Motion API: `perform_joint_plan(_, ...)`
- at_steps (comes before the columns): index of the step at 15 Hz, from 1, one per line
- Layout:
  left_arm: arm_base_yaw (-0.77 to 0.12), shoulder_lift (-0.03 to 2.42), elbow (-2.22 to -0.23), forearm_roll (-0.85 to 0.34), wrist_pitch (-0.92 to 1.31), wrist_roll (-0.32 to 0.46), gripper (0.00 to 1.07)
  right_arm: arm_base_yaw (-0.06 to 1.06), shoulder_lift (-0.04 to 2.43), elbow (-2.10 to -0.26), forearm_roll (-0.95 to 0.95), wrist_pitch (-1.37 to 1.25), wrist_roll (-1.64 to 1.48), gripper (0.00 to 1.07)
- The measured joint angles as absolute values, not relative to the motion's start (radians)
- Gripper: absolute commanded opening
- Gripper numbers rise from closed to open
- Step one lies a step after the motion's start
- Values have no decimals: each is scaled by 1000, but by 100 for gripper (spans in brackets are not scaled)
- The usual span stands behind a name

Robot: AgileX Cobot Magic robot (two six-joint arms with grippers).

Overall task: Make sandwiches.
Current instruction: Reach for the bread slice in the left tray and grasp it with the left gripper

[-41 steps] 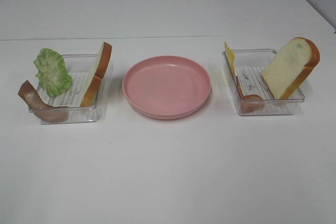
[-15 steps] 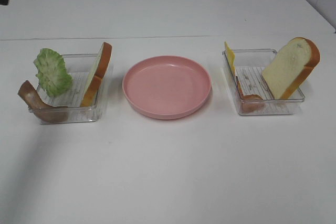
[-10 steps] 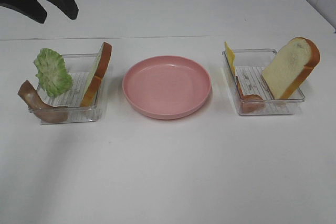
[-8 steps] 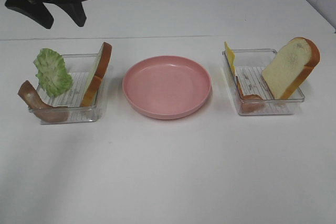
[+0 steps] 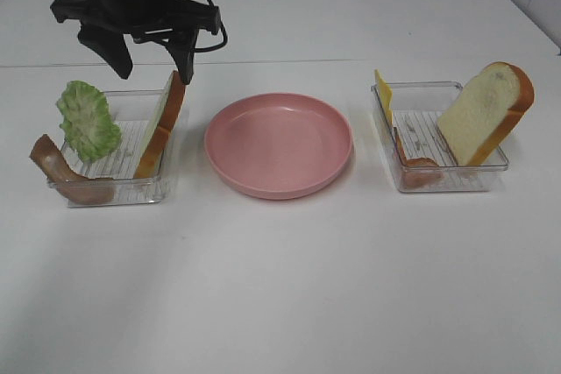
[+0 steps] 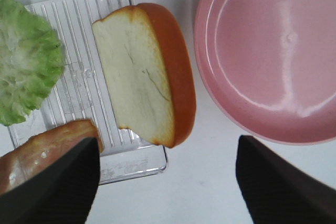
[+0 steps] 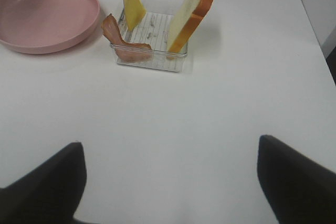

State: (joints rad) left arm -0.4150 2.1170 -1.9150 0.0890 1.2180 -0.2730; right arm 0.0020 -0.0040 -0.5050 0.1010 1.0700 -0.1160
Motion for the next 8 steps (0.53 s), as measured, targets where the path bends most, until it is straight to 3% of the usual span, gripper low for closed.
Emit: perform_joint_plan(8,-419,2210,-1919,154,1199,-291,69,2,-4,-505,101,1070,-116,78)
